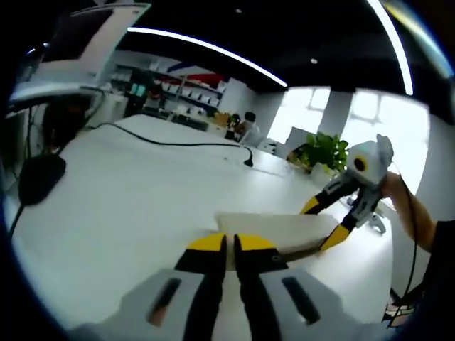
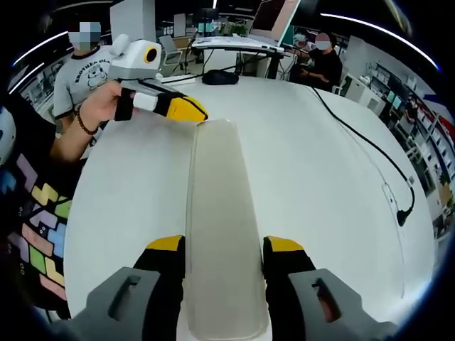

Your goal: Arrange the utensils inside the cutlery case until each visible utensil rests in its matching compartment.

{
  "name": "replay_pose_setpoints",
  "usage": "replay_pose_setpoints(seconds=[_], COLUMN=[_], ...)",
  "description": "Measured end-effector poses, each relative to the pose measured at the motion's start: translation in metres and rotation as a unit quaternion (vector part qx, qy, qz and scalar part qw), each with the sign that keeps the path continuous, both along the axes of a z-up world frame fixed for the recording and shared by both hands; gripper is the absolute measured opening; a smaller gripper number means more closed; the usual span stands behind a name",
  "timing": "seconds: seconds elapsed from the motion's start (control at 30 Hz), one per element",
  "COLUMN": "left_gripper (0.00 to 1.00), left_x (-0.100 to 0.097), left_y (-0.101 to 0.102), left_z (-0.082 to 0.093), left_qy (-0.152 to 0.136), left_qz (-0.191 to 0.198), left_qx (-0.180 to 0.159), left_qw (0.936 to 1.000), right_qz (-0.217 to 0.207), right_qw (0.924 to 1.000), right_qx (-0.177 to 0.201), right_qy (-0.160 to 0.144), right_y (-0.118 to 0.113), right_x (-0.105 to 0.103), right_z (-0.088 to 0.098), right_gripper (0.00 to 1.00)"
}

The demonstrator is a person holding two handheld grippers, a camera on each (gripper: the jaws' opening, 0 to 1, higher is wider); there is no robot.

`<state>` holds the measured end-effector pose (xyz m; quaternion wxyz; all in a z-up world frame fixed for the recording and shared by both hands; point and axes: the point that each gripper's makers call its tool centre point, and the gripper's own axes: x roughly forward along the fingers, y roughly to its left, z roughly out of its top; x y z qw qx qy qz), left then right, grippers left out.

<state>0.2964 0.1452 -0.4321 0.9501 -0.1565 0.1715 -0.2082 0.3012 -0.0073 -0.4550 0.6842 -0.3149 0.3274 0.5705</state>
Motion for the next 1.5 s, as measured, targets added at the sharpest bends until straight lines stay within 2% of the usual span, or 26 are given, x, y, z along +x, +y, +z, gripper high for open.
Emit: replay_pose_setpoints(seconds=[0.37,0.6,0.8,1.03,1.13,1.23,1.37,1.5], left_gripper=[0.05,0.07,0.10,0.11,0.12,0.12,0.13,0.13], left_x=[-0.002,-0.001,0.006,0.008,0.007,0.008,0.010,0.012], left_y=[-0.001,0.001,0.005,0.000,-0.002,-0.002,-0.004,-0.008], left_z=[0.002,0.006,0.007,0.001,0.004,0.012,0.022,0.032], left_qy=[-0.006,-0.019,-0.030,-0.023,-0.031,-0.048,-0.065,-0.080], left_qz=[-0.003,0.001,-0.004,-0.011,-0.012,-0.017,-0.029,-0.051], left_qx=[0.013,0.051,0.123,0.130,0.138,0.155,0.195,0.248], left_qw=[0.9999,0.9985,0.9919,0.9912,0.9899,0.9865,0.9783,0.9639], right_qz=[-0.010,-0.016,-0.035,-0.035,-0.039,-0.042,-0.044,-0.045], right_qw=[0.9998,0.9996,0.9985,0.9981,0.9978,0.9978,0.9979,0.9981], right_qx=[0.013,0.019,0.032,0.040,0.040,0.037,0.034,0.032], right_qy=[0.014,0.015,0.029,0.032,0.034,0.036,0.033,0.027], right_y=[-0.003,-0.003,-0.004,-0.003,-0.004,-0.005,-0.009,-0.015], right_x=[0.000,0.001,0.004,0.003,0.004,0.003,0.000,-0.001], right_z=[-0.005,-0.005,-0.003,-0.003,-0.005,-0.004,-0.001,0.007], right_gripper=[0.45,0.45,0.45,0.46,0.46,0.46,0.45,0.42])
